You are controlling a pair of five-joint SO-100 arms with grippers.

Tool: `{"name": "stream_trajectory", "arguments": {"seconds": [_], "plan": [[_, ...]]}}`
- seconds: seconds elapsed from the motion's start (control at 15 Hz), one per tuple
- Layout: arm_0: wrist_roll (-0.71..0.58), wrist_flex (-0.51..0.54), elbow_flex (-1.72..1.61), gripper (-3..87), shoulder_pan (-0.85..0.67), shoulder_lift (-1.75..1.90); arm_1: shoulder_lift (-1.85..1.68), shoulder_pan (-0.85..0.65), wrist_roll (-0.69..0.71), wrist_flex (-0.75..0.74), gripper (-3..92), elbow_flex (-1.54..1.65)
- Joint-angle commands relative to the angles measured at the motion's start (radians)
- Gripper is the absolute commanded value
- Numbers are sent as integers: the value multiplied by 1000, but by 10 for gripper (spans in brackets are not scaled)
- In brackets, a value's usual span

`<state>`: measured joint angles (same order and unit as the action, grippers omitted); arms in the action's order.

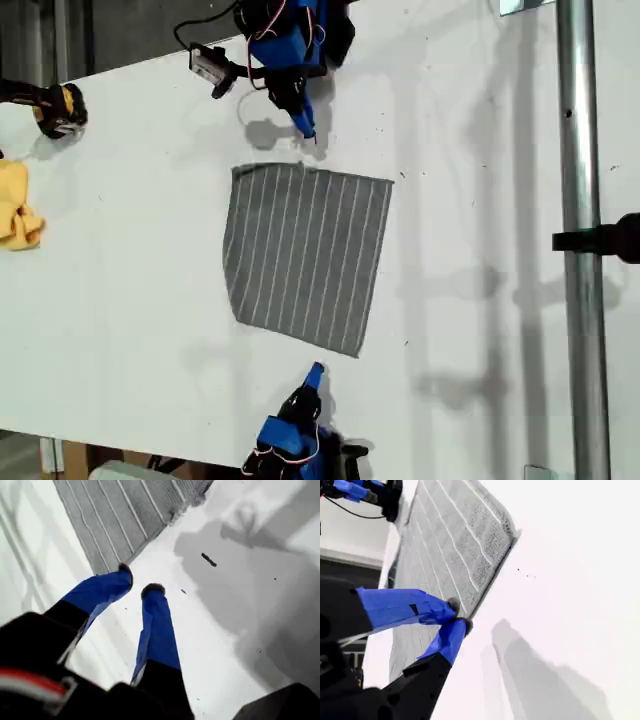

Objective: Grasp corners of a towel and fold twice.

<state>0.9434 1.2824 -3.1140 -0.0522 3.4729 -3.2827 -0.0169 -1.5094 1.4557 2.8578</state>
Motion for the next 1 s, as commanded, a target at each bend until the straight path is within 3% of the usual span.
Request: {"name": "stream_trajectory", "arguments": {"seconds": [0.0,0.6,0.93], "plan": [[430,12,-5,-13,-98,5,-12,5,8,-80,-1,-14],[426,12,-5,-13,-101,5,20,51,17,-133,-1,-138],[425,12,-5,-13,-103,5,499,115,89,-278,-2,-453]]}}
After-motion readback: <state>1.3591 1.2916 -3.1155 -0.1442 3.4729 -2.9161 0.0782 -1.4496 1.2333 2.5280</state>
